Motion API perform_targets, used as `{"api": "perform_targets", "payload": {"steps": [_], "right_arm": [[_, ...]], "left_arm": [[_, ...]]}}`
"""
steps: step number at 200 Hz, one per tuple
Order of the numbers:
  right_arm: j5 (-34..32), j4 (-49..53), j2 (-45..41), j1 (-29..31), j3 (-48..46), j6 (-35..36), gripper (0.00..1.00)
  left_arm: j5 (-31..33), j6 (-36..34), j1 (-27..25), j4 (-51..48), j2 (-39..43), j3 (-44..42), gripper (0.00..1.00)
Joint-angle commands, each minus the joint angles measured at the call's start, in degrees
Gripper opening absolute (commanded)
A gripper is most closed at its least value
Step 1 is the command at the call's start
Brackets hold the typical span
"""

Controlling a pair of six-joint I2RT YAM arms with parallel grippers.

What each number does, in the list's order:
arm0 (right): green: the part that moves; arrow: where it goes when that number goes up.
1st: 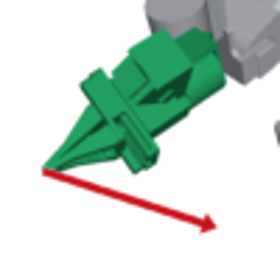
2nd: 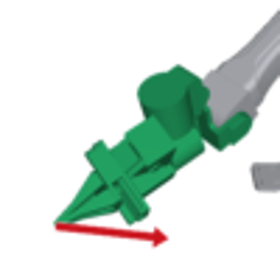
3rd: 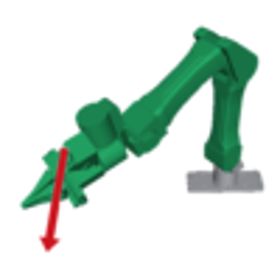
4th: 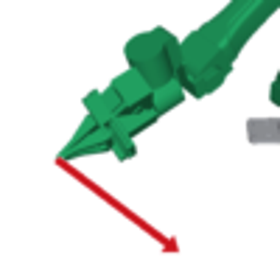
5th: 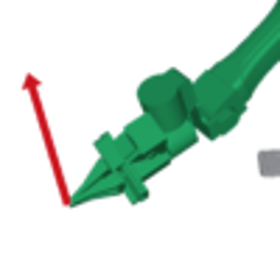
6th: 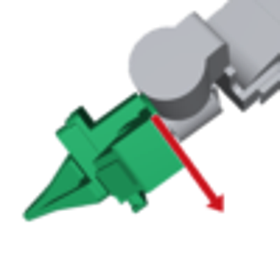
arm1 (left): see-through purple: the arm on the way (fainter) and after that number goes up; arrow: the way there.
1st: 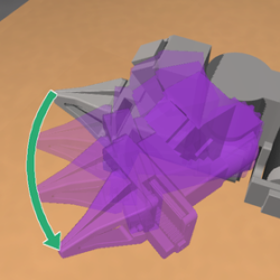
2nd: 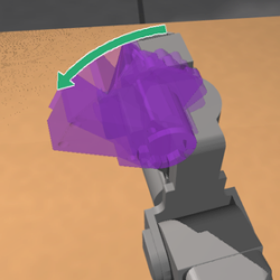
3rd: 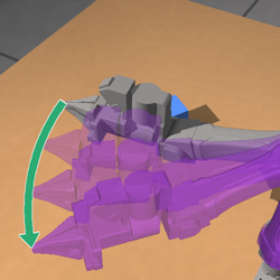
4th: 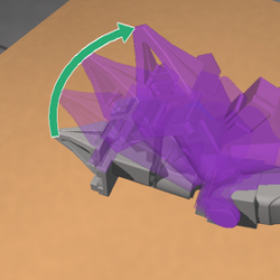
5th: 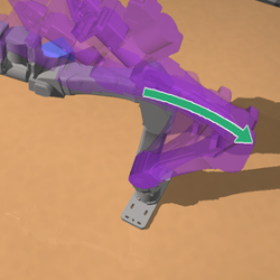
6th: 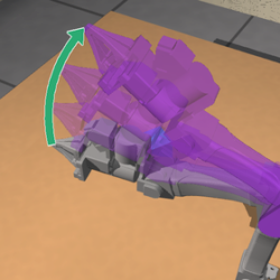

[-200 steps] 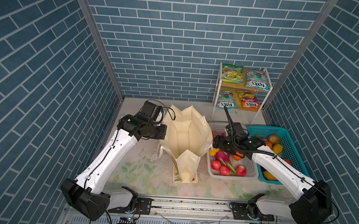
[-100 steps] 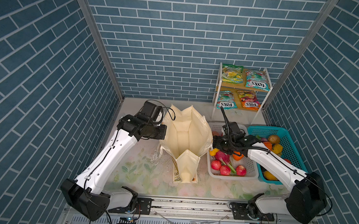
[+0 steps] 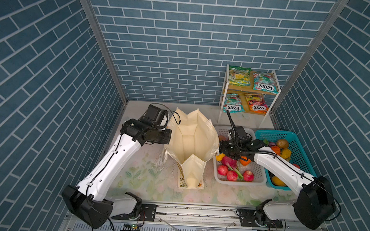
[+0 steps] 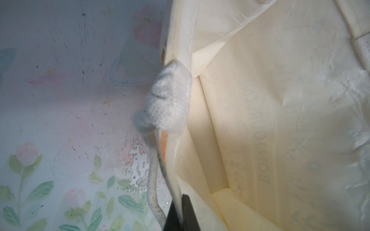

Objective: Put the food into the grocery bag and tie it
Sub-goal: 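Hold the bag rim with the left gripper while the right gripper grasps the yellow mango, then lift the yellow mango with the right gripper and drop it into the bag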

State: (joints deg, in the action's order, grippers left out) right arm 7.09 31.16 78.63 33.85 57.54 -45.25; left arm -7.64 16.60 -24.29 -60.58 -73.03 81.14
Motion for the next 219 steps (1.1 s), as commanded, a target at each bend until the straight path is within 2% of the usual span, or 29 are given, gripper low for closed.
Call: {"api": "perform_targets", "payload": {"steps": [1, 75, 121, 148, 173, 187, 219], "right_arm": [[-0.76, 0.03, 0.73, -0.10, -0.59, -1.96, 0.69], [-1.73, 1.65, -2.96, -0.08, -0.83, -1.46, 0.57], [-8.03, 8.78, -8.02, -0.23, 3.32, 1.87, 0.56], [-15.82, 17.94, -11.17, -0.34, 11.35, 6.47, 0.56], [-20.21, 24.91, -12.62, -0.34, 23.38, 11.66, 0.56], [-19.73, 26.74, -12.00, -0.36, 30.28, 13.73, 0.56], [-11.90, 25.48, -7.25, 1.61, 41.94, 13.79, 0.49]], "left_arm": [[0.27, -0.89, -0.22, -0.13, 0.96, -0.47, 0.00], [-0.01, -1.06, -0.14, -0.15, 1.05, -0.55, 0.00], [-0.86, -1.39, -0.20, 0.02, 1.23, -0.81, 0.00], [-1.06, -1.57, -0.18, 0.11, 1.40, -0.99, 0.00], [-1.13, -1.83, -0.21, 0.11, 1.46, -0.75, 0.00], [-1.26, -1.83, -0.21, 0.11, 1.19, -0.41, 0.00], [-1.52, -2.44, -0.18, -0.17, 0.21, 1.17, 0.00]]}}
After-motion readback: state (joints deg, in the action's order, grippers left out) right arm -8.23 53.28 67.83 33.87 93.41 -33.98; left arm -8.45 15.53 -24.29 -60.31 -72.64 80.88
